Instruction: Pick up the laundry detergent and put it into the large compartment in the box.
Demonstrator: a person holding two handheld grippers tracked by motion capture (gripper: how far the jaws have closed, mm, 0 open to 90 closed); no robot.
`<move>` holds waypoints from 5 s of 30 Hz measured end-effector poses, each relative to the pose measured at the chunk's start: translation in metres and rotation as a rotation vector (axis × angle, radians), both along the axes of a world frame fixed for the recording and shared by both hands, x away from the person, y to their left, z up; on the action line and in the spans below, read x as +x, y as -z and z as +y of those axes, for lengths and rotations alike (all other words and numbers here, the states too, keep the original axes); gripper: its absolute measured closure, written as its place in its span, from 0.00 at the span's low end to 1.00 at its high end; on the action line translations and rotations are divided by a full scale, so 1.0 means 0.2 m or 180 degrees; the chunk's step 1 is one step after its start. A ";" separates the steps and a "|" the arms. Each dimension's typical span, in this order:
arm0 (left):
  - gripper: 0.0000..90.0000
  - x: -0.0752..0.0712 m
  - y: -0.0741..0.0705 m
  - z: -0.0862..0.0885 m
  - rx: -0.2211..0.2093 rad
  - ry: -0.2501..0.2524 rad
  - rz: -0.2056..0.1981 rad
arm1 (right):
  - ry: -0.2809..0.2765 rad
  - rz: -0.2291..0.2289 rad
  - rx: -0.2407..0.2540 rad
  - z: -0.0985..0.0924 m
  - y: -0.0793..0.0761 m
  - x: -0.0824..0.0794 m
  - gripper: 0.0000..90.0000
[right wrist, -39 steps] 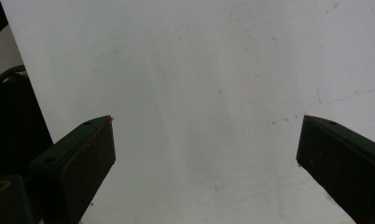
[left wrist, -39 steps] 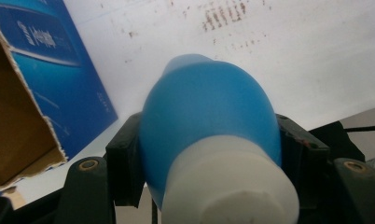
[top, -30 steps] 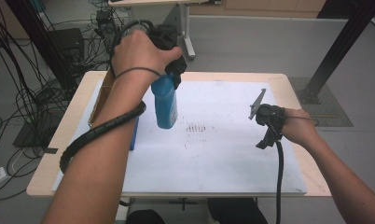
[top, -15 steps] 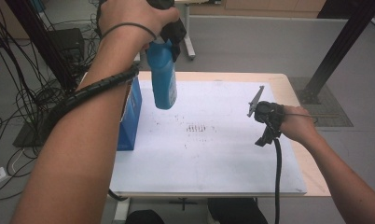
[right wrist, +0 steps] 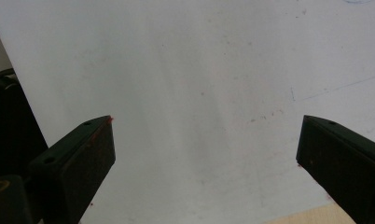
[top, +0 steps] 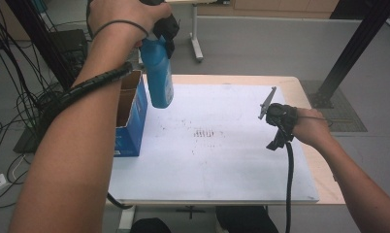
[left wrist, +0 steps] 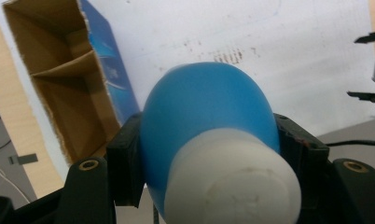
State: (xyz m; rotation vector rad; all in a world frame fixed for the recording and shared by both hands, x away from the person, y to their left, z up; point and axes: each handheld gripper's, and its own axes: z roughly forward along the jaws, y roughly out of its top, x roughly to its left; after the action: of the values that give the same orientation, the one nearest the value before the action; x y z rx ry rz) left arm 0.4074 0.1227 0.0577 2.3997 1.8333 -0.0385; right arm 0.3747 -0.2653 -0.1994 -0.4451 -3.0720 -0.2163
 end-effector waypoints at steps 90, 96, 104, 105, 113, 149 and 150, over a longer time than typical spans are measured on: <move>0.41 0.18 0.70 0.72 0.0083 -0.0377 0.0313 | 0.0094 0.0046 -0.0180 0.05 0.06 0.02 0.05; 0.41 0.17 0.76 0.72 0.0085 -0.0388 0.0315 | 0.0089 0.0049 -0.0183 0.05 0.05 0.02 0.05; 0.41 0.17 0.84 0.72 0.0094 -0.0363 0.0326 | 0.0092 0.0050 -0.0204 0.06 0.05 0.03 0.05; 0.41 0.17 0.85 0.72 0.0087 -0.0366 0.0334 | 0.0090 0.0049 -0.0204 0.06 0.04 0.02 0.05; 0.41 0.18 0.94 0.71 0.0074 -0.0358 0.0380 | 0.0087 0.0046 -0.0210 0.06 0.04 0.03 0.05; 0.41 0.23 1.14 0.66 0.0123 -0.0318 0.0572 | 0.0115 0.0081 -0.0182 0.04 0.08 0.04 0.05; 0.41 0.23 1.14 0.66 0.0118 -0.0324 0.0563 | 0.0112 0.0079 -0.0186 0.04 0.08 0.04 0.05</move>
State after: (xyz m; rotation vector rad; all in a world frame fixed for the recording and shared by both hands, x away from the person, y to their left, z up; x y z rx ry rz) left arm 0.4539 0.2557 -0.1712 2.3924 2.0468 -0.2156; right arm 0.3819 -0.2563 -0.2146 -0.5008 -3.0546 -0.1214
